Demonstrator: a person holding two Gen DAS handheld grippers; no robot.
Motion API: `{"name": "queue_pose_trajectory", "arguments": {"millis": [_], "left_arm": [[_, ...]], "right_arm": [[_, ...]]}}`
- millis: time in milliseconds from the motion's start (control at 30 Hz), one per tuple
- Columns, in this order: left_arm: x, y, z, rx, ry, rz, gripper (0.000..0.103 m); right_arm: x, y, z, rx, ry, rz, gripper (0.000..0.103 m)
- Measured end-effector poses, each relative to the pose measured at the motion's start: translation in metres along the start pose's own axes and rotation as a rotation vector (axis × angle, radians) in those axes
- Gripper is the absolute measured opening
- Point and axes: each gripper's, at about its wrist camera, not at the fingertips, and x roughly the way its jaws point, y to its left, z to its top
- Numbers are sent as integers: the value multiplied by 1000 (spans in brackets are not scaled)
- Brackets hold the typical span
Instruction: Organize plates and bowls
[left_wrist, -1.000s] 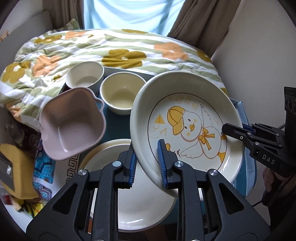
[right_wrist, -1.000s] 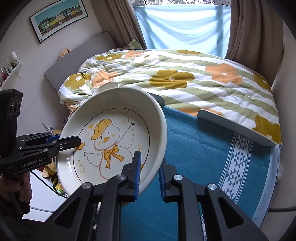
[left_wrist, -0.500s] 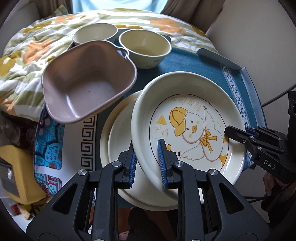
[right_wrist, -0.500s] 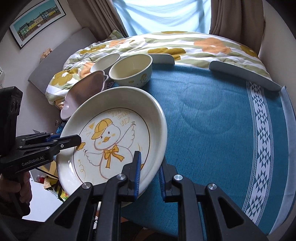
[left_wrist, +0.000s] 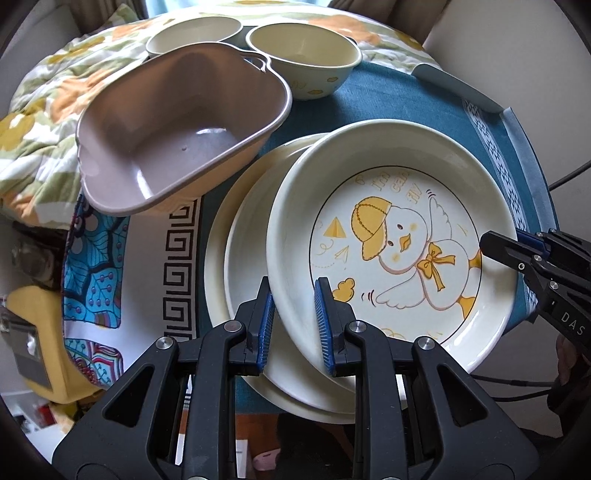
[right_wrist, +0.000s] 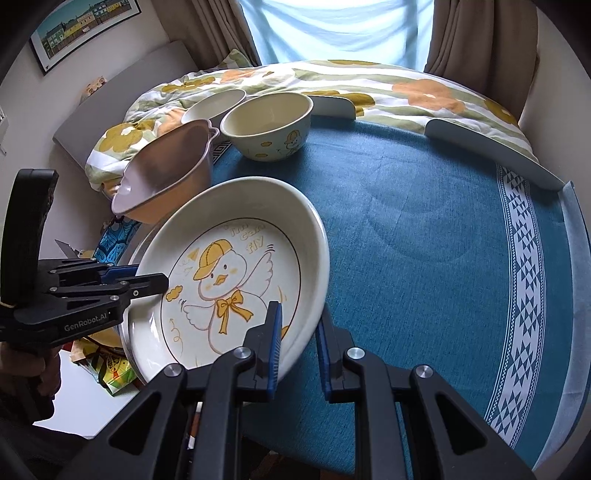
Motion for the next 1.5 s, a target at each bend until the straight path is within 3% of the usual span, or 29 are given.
{"name": "queue_pose_trajectory", "arguments": {"millis": [633,1500], "left_arm": [[0,-30,2,151,-44,228,19],[-5,-39,-4,197,-60,372,19]], "right_arm": [[5,-1,0,-5,13,26,16],[13,2,-2,-29,30,43,16]]}}
